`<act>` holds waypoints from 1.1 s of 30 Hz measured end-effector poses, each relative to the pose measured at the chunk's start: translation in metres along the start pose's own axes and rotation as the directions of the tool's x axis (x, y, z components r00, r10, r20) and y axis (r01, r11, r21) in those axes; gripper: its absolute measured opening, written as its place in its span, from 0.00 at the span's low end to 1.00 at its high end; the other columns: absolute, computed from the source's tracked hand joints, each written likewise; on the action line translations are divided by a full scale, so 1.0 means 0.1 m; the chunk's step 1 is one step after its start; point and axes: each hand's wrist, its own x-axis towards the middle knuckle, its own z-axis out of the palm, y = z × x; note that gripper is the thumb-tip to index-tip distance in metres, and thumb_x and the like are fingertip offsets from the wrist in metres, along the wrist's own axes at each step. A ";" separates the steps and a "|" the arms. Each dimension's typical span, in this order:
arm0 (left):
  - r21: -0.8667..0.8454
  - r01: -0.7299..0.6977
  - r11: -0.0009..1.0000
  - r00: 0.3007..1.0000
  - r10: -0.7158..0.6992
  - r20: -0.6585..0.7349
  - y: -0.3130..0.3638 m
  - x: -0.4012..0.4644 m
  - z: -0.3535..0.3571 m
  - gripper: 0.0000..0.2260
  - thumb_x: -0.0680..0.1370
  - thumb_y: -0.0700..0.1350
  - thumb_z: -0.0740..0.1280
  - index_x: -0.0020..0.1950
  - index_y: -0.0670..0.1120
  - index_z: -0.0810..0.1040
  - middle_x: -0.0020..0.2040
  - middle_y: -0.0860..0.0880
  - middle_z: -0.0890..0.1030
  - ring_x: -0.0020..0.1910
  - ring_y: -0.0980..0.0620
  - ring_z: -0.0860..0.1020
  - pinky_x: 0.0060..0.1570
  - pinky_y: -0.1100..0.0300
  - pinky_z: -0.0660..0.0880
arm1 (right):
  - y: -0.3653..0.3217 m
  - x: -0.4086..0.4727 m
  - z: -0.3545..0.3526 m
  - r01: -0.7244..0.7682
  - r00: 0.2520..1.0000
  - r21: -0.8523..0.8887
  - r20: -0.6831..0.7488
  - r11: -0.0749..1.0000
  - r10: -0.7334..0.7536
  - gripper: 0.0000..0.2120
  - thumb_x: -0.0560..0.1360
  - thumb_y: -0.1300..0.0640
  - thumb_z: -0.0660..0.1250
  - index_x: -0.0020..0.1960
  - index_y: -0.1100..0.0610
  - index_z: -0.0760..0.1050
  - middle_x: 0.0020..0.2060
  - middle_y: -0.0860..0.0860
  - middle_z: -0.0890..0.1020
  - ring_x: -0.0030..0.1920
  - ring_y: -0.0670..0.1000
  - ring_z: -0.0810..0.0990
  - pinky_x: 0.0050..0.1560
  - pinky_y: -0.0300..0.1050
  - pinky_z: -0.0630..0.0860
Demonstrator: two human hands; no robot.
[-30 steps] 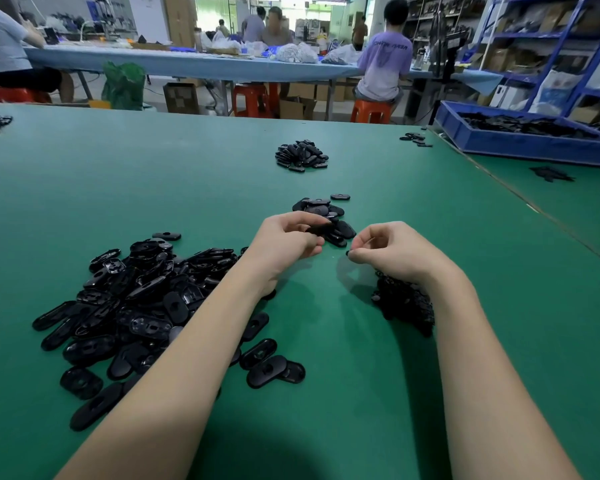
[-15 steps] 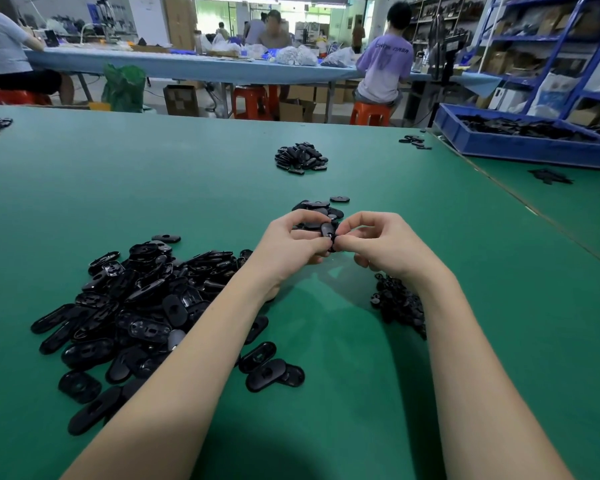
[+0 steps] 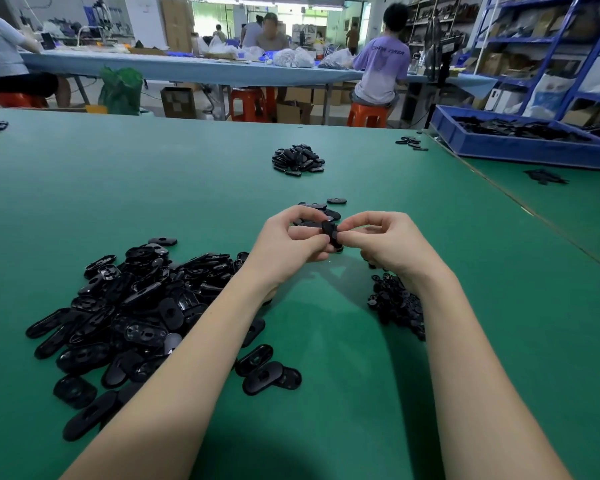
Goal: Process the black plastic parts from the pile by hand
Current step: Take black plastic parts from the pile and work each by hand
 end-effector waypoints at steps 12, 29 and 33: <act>0.113 -0.062 0.992 0.997 0.056 0.056 0.01 -0.01 -0.01 0.11 0.76 0.33 0.70 0.52 0.49 0.81 0.43 0.47 0.87 0.42 0.53 0.85 0.45 0.59 0.82 | 0.00 -0.01 -0.03 -0.054 0.998 -0.032 -0.026 0.998 0.053 0.02 0.71 0.57 0.77 0.44 0.52 0.86 0.31 0.49 0.77 0.29 0.47 0.65 0.29 0.40 0.62; -0.124 0.059 0.991 0.998 -0.056 0.026 0.05 0.01 -0.01 0.10 0.77 0.30 0.68 0.52 0.42 0.74 0.44 0.43 0.87 0.42 0.47 0.86 0.45 0.61 0.82 | -0.02 0.00 0.01 -0.002 0.999 0.016 -0.037 1.000 0.002 0.08 0.72 0.51 0.79 0.49 0.52 0.84 0.35 0.48 0.80 0.25 0.40 0.71 0.30 0.29 0.69; -0.048 0.075 0.996 0.997 -0.076 -0.013 0.02 0.03 -0.03 0.09 0.76 0.34 0.72 0.49 0.45 0.76 0.43 0.46 0.86 0.40 0.52 0.83 0.45 0.61 0.81 | 0.00 -0.02 0.05 -0.013 0.999 0.000 -0.048 1.000 0.013 0.09 0.73 0.49 0.78 0.46 0.54 0.84 0.35 0.49 0.82 0.25 0.40 0.70 0.30 0.29 0.68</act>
